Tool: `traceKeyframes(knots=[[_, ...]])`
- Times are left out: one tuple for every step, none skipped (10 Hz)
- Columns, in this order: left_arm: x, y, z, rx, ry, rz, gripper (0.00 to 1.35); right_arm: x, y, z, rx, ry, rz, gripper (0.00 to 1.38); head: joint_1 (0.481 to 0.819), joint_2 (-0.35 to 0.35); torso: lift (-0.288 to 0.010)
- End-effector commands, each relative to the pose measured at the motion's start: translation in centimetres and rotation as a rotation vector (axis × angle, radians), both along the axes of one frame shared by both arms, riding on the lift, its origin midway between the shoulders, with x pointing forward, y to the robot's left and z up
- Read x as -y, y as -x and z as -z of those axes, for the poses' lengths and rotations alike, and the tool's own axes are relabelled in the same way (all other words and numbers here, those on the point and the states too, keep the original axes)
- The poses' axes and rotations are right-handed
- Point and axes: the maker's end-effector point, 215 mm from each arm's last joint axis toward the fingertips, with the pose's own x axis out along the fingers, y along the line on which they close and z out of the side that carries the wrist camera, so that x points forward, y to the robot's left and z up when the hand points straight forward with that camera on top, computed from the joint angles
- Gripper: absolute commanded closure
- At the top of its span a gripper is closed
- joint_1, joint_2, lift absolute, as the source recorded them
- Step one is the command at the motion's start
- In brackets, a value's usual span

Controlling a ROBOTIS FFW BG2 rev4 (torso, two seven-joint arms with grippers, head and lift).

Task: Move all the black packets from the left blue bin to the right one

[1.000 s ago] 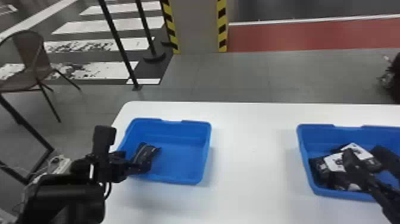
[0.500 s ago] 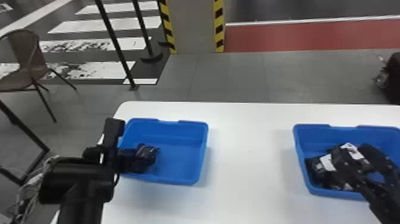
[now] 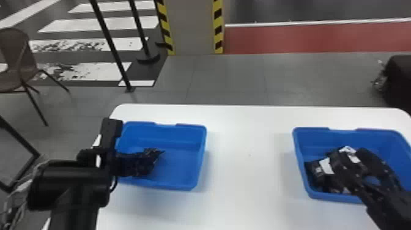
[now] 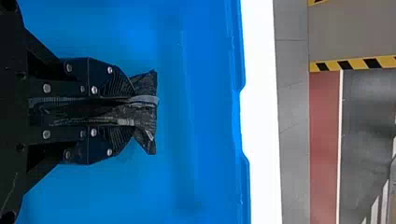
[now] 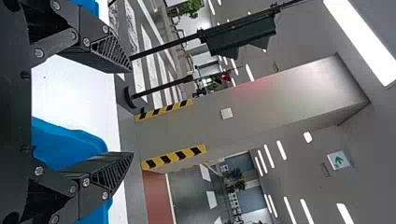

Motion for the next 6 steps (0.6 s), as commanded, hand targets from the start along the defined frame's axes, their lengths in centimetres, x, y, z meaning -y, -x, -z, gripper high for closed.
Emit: traceKeyframes(knots=[[0.4, 0.1, -3.0, 0.071, -0.002, 0.018, 1.2, -0.2, -0.1, 0.0, -0.001, -0.009, -0.005, 0.43, 0.695, 0.145, -0.11], [1.3, 0.5, -5.1, 0.118, 0.01, 0.044, 1.2, -0.5, -0.2, -0.5, 0.008, -0.018, -0.011, 0.43, 0.695, 0.144, -0.11], [2.5, 1.5, -8.3, 0.183, 0.018, 0.066, 1.2, -1.1, -0.4, -0.9, 0.017, -0.026, -0.025, 0.43, 0.695, 0.138, -0.11], [4.6, 2.0, -10.7, 0.248, 0.057, 0.112, 1.2, -1.8, -0.7, -1.4, 0.027, -0.038, -0.043, 0.43, 0.695, 0.135, -0.11], [8.2, 1.4, -13.1, 0.341, 0.127, 0.211, 1.2, -3.2, -1.0, -1.8, 0.029, -0.069, -0.073, 0.43, 0.695, 0.128, -0.11], [11.0, 0.8, -15.2, 0.419, 0.143, 0.292, 1.2, -4.3, -1.4, -2.1, 0.032, -0.084, -0.104, 0.43, 0.695, 0.105, -0.11]])
